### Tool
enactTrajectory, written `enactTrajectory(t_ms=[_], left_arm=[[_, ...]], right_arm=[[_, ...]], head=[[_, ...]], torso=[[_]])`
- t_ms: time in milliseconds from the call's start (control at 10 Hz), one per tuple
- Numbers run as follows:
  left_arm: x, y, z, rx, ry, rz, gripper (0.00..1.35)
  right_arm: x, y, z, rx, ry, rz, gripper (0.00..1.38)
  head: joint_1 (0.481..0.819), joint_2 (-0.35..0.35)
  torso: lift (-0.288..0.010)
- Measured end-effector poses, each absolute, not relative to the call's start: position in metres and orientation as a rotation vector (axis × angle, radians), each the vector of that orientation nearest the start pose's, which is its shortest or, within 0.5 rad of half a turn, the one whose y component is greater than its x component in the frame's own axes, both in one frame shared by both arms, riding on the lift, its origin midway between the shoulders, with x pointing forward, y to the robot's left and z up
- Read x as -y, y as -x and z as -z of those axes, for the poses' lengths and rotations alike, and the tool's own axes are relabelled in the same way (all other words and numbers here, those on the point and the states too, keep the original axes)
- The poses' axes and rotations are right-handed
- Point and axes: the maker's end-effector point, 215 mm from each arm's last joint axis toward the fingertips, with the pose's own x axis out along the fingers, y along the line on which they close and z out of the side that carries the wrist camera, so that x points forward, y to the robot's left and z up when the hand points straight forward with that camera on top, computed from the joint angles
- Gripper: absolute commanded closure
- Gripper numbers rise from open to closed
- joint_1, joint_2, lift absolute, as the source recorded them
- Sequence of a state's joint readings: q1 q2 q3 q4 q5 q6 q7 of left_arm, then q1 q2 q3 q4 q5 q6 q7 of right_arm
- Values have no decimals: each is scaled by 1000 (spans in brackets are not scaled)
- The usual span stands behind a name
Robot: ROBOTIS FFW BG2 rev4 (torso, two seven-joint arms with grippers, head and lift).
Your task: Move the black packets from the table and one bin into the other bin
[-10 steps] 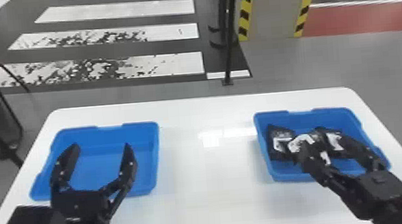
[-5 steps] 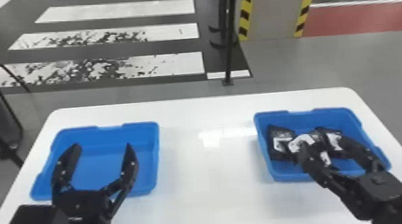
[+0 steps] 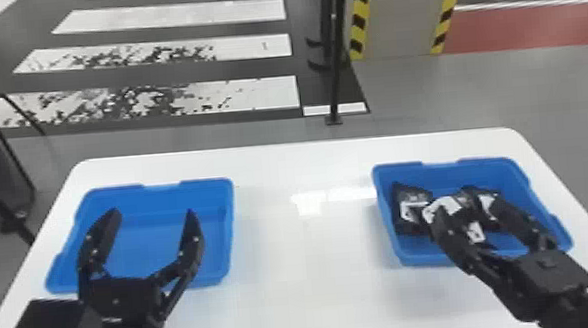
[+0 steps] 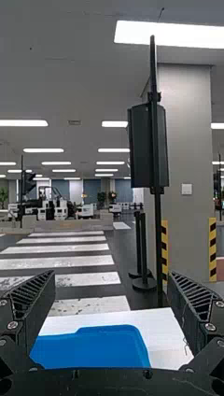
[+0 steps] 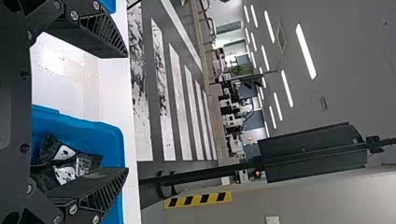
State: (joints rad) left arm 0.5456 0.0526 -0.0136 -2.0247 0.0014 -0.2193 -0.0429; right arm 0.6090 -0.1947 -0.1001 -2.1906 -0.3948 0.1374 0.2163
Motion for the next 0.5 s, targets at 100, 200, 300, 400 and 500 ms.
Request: enactTrajectory(t_ms=[100,200,300,400,500], left_arm=[[-212,-427,304,126,-37,87,151],[-211,-427,304,125,-37,89,151],[-210,-427,304,124,-37,90,151],[-211,-427,305,122,-37,89,151],[-211,-426,305,121,-37,88,151]], right_arm=[[228,-414,327,-103,-188,-262,165],[228,-414,326,-101,-187,-262,165],[228,-414,326,-99,-186,-262,165],[228,-414,325,-98,-184,-263,165],[228,-413,325,-98,-183,-263,163]], head=[[695,-21],[695,-23],[695,-24],[695,-23],[695,-23]], torso=[[-110],[-110],[-110],[-110],[-110]])
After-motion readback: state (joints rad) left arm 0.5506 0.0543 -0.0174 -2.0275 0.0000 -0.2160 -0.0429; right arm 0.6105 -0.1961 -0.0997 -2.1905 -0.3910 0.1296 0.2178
